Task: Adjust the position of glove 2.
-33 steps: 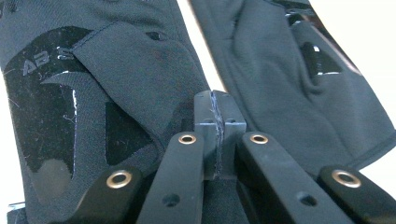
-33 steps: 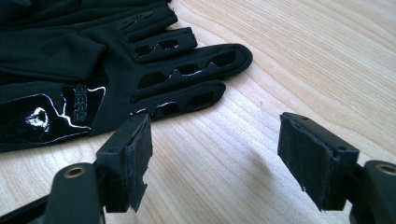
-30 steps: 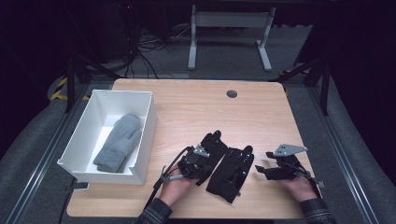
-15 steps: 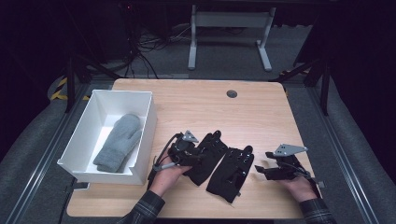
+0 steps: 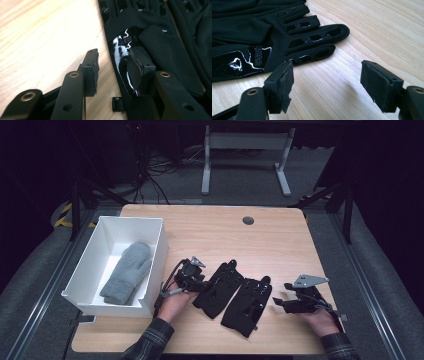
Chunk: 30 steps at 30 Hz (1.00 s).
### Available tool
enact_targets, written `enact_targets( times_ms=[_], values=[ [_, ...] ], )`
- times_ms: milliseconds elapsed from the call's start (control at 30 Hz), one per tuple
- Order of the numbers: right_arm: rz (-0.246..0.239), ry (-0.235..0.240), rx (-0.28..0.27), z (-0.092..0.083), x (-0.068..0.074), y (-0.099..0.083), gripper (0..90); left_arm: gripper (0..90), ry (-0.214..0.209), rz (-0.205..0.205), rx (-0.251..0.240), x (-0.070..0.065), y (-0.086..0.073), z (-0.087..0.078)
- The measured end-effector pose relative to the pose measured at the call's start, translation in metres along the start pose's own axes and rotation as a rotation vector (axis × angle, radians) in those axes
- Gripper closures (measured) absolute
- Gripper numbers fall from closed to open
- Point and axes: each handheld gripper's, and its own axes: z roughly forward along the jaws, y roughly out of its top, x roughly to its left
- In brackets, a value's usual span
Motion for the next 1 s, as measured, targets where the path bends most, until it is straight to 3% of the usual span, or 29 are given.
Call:
enact_targets(
  times_ms=[200, 400, 533, 733, 833, 1000],
  values=[
    [0.001, 0.000, 0.000, 0.000, -0.001, 0.000, 27.6, 63.5, 0.026, 0.029, 0.002, -0.006, -0.001, 0.002],
    [0.000, 0.000, 0.000, 0.000, 0.000, 0.000, 27.6, 79.5, 0.026, 0.043, 0.006, -0.014, -0.001, 0.003],
    [-0.001, 0.002, 0.000, 0.000, 0.000, 0.000, 27.6, 85.6, 0.015, 0.031, 0.013, -0.014, 0.000, 0.002],
    [0.002, 0.002, -0.004, -0.001, 0.000, 0.000, 29.4, 87.7, 0.000, -0.020, -0.010, -0.011, -0.001, 0.002],
    [0.001, 0.014, -0.009, -0.004, 0.001, -0.001, 36.4, 87.8, -0.038, -0.053, -0.033, -0.008, -0.001, -0.003],
    [-0.017, 0.065, -0.008, -0.009, 0.007, 0.001, 67.5, 87.8, -0.095, -0.083, -0.081, -0.005, 0.000, -0.014]
  ],
)
